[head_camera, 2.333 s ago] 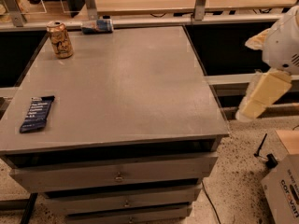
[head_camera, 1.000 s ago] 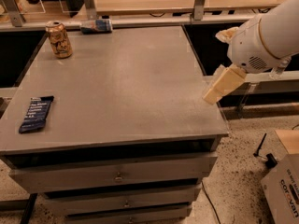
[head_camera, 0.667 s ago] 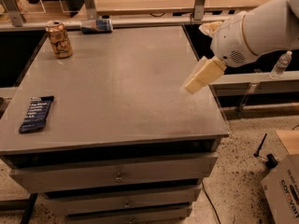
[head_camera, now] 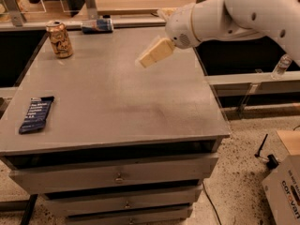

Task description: Move orange can near rxbar blueberry

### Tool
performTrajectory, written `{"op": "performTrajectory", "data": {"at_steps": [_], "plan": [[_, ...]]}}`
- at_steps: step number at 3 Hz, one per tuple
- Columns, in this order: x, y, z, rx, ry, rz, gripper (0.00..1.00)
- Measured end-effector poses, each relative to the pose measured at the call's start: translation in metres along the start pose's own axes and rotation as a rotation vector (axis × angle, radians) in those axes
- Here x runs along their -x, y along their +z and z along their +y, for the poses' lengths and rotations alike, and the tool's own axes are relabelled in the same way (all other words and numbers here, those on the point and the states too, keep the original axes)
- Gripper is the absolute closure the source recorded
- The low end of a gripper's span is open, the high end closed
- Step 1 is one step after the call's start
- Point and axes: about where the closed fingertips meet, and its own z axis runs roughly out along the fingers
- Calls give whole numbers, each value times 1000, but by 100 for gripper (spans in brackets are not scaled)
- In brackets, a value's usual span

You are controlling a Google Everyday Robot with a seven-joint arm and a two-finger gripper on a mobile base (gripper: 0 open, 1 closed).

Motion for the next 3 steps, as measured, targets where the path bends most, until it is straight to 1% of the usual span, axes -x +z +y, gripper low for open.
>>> {"op": "performTrajectory", "data": {"at_steps": [1, 2, 3], "plan": [[35, 57, -8, 63, 3, -112, 0], [69, 106, -4, 120, -1, -186, 0], [97, 152, 7, 152, 21, -223, 0]]}}
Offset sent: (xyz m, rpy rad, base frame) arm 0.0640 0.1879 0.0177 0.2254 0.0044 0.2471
